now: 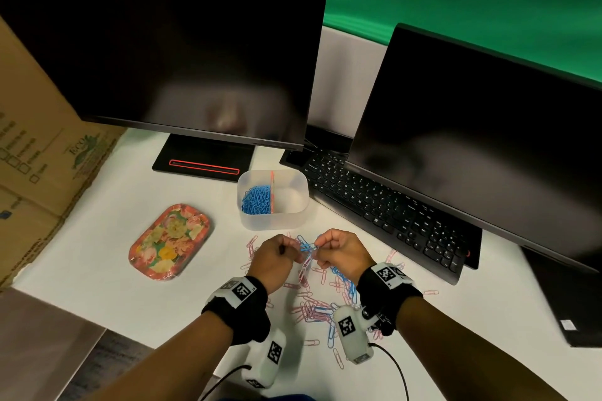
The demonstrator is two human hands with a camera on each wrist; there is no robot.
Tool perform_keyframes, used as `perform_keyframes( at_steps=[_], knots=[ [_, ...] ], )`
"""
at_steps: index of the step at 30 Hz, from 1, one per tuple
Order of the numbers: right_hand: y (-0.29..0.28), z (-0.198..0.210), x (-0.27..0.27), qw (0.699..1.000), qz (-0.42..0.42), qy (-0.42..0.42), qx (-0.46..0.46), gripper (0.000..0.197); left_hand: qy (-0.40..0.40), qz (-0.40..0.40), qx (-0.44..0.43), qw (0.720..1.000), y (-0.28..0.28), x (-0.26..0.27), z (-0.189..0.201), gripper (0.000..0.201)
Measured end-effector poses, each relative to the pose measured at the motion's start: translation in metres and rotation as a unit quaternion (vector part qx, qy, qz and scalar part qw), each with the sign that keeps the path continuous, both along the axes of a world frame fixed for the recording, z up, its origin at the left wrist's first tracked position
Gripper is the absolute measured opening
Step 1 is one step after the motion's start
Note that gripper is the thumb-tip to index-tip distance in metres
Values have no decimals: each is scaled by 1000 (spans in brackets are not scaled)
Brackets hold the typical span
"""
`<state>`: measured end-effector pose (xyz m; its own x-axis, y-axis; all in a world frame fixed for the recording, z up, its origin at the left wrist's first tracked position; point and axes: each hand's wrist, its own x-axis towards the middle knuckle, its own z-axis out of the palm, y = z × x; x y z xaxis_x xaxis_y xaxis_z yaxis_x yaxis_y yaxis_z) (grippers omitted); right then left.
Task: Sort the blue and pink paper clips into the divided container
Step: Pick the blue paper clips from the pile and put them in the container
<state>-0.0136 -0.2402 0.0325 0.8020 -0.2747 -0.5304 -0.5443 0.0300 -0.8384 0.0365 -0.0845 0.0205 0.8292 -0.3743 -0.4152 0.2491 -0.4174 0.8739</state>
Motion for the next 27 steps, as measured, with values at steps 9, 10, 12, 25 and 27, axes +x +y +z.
perform_keyframes(
  at_steps=[9,10,12,25,27],
  knots=[
    [4,3,-3,997,-72,12,-6,22,41,49,-25,998,-12,-6,1,8],
    [3,3,-3,997,-76,15,-5,23,57,64,-36,996,-11,-4,1,7],
    [2,5,-3,997,-78,19,-2,23,74,86,-51,992,-8,-2,2,6],
    [-1,15,-1,992,-107,33,51,16,31,-46,-30,998,4,-1,4,12],
    [-1,13,-1,994,-102,34,35,15,2,-63,-7,998,4,-1,2,10]
  ],
)
